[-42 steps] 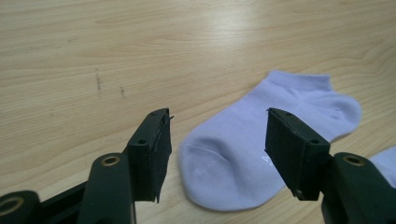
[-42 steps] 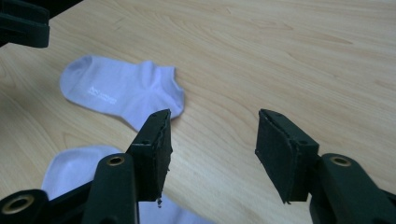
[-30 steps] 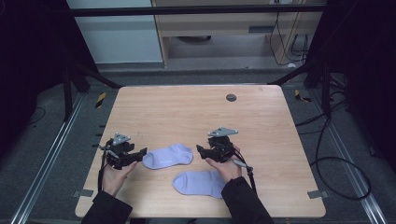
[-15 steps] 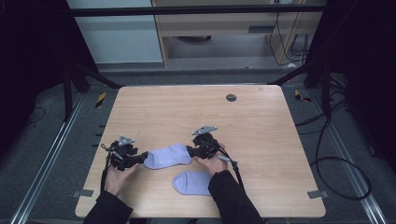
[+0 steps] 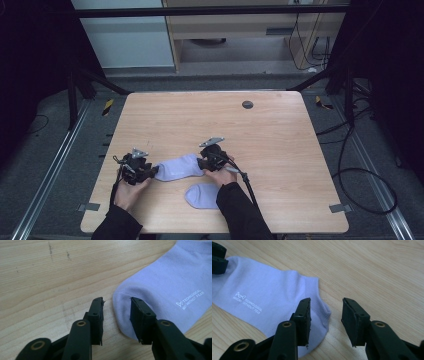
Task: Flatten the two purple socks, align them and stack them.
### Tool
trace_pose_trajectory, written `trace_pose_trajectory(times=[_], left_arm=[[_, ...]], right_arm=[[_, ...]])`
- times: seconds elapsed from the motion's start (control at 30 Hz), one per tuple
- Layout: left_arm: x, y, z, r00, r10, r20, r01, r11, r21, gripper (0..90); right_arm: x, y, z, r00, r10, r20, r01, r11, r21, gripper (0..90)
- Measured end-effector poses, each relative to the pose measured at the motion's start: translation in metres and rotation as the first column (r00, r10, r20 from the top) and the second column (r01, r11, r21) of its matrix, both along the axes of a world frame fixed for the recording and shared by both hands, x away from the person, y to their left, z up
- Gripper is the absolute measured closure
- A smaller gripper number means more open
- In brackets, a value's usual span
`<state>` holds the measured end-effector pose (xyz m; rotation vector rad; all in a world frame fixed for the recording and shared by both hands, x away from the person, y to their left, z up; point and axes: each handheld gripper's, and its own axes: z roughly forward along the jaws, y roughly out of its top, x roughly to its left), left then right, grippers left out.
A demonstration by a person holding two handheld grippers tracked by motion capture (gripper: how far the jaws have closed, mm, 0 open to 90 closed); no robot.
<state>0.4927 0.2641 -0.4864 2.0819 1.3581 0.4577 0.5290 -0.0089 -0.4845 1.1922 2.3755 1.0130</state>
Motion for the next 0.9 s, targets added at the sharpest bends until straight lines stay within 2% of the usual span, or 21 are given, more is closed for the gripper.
trace_pose_trajectory(times=[0.13, 0.37, 0.53, 0.7, 0.9], left_arm=[[0.0003, -0.0001, -0.001, 0.9999, 0.001, -0.016, -0.001, 1.0, -0.008, 68.3], [-0.0001, -0.0021, -0.0009, 0.9996, -0.002, -0.029, 0.001, 0.9997, -0.023, 78.2], [-0.0007, -0.0042, -0.0007, 0.9996, -0.007, -0.028, 0.006, 0.9997, -0.022, 84.6], [-0.0015, -0.0049, 0.0007, 0.9997, -0.01, -0.023, 0.009, 0.9997, -0.022, 86.3], [-0.0039, -0.004, 0.0075, 0.9999, -0.014, -0.001, 0.014, 0.9986, -0.052, 86.5]], right_arm=[[0.0, 0.0012, -0.0047, 1.0, 0.001, -0.009, -0.001, 0.9999, -0.016, 60.4], [0.0007, 0.003, -0.0081, 0.9998, 0.004, -0.021, -0.004, 0.9999, -0.014, 65.4], [0.0014, 0.0022, -0.01, 0.9995, 0.005, -0.031, -0.005, 0.9999, -0.011, 73.4], [-0.0007, 0.0036, -0.0082, 0.9991, 0.003, -0.041, -0.004, 0.9999, -0.012, 85.3], [-0.0047, -0.0011, -0.001, 0.9988, 0.014, -0.048, -0.013, 0.9996, 0.023, 86.5]])
